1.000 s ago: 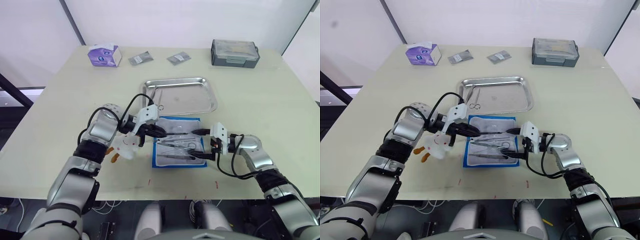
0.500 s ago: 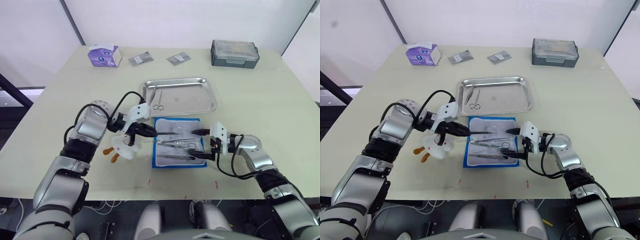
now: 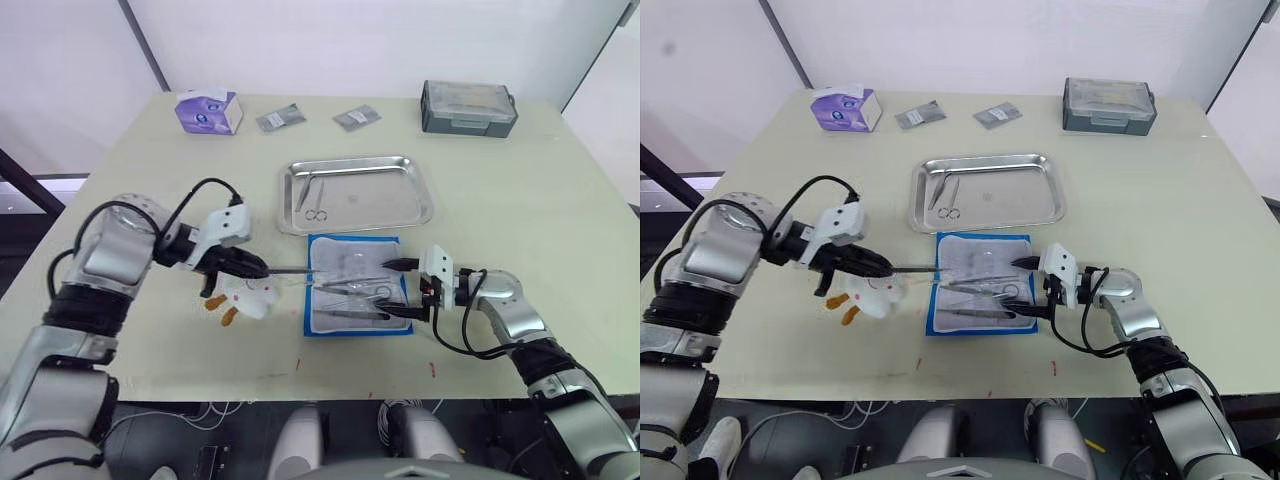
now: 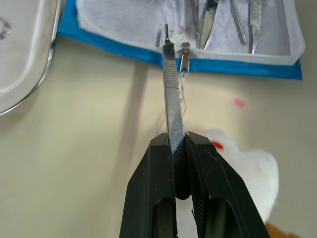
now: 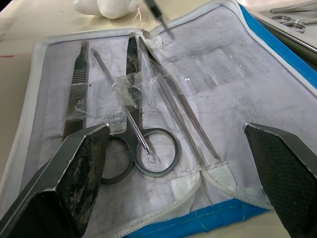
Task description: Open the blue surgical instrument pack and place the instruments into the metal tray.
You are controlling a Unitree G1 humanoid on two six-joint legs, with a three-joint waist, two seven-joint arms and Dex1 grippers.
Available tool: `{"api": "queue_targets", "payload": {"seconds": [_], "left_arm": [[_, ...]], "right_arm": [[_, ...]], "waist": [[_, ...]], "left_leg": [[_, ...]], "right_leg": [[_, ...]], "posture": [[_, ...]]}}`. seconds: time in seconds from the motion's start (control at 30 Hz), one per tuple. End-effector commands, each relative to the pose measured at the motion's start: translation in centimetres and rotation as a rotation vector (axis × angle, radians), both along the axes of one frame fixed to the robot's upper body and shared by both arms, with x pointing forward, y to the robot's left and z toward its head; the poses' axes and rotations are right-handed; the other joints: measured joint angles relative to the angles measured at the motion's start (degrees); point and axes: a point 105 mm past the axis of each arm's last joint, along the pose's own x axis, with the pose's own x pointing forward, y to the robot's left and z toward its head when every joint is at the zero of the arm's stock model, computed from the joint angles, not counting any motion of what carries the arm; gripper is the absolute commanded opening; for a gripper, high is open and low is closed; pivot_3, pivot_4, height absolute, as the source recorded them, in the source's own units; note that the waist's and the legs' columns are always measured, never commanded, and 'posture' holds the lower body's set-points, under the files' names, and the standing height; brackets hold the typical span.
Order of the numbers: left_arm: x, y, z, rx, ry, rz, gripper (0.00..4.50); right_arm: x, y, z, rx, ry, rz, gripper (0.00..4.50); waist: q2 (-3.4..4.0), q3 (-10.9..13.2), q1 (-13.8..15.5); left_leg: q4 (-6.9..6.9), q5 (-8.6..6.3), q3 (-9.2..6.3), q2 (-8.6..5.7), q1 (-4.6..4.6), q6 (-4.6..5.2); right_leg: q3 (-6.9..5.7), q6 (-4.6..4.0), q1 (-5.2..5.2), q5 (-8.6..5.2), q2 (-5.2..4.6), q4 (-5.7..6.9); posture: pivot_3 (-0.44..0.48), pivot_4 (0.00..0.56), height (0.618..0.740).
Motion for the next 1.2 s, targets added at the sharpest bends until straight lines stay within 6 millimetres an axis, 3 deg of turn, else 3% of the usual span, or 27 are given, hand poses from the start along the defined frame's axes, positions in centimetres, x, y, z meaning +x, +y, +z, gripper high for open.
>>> {"api": "queue_targets", "payload": {"seconds": [0.03,0.23,0.43,0.53,0.67,0.9,1.2], "left_arm": [[-0.1,0.1,3.7,-0.112,-0.062,-0.024,0.02],[1.6,-2.3,7.1,-0.323,-0.158,0.018,0.02],[3.0,-5.3,8.7,-0.48,-0.232,0.048,0.02],[5.1,-7.9,10.0,-0.604,-0.296,0.137,0.02],[6.8,-10.1,11.0,-0.702,-0.398,0.223,0.02],[8.3,-13.0,10.4,-0.777,-0.373,0.37,0.02],[11.0,-13.5,7.8,-0.697,-0.413,0.659,0.02]], "right_arm": [[-2.2,-2.4,-6.6,-0.197,0.221,-0.064,4.5],[-2.2,-2.2,-6.6,-0.195,0.219,-0.059,4.5],[-2.2,-2.2,-6.6,-0.194,0.219,-0.058,4.5],[-2.2,-2.2,-6.6,-0.194,0.219,-0.06,4.5],[-2.2,-2.2,-6.6,-0.193,0.22,-0.064,4.5],[-2.2,-2.3,-6.6,-0.192,0.218,-0.072,4.5],[-2.3,-2.5,-6.6,-0.191,0.219,-0.079,4.5]], "waist": [[0.0,0.0,0.0],[-0.12,-0.1,0.0],[-0.11,-0.1,-0.2],[-0.23,-0.1,0.0],[-0.2,-0.2,-0.2],[-0.21,-0.2,-0.1],[-0.2,-0.2,-0.1]], "left_leg": [[0.0,0.0,0.01,0.0,0.0,0.0],[0.0,0.0,0.01,0.0,-0.01,0.0],[0.0,0.0,-0.03,0.0,0.0,0.0],[0.02,0.0,-0.08,0.01,0.0,0.0],[0.05,0.0,-0.04,-0.02,0.0,0.0],[0.03,0.0,-0.06,-0.03,0.01,0.0],[0.03,0.0,-0.06,-0.05,0.01,-0.01]], "right_leg": [[0.0,0.0,0.0,0.0,0.0,0.0],[-0.03,0.01,0.01,0.0,0.01,0.0],[0.04,0.01,0.0,0.01,0.02,0.04],[0.0,0.01,0.01,0.01,0.02,0.05],[0.07,0.02,0.01,0.01,-0.01,0.05],[0.08,0.02,0.01,0.02,-0.01,0.08],[0.09,0.03,0.01,0.02,-0.04,0.07]], "posture": [[0.0,0.15,0.734],[0.0,0.15,0.734],[0.0,0.15,0.734],[0.0,0.15,0.734],[0.0,0.15,0.734],[0.0,0.15,0.734],[0.0,0.15,0.734]]}}
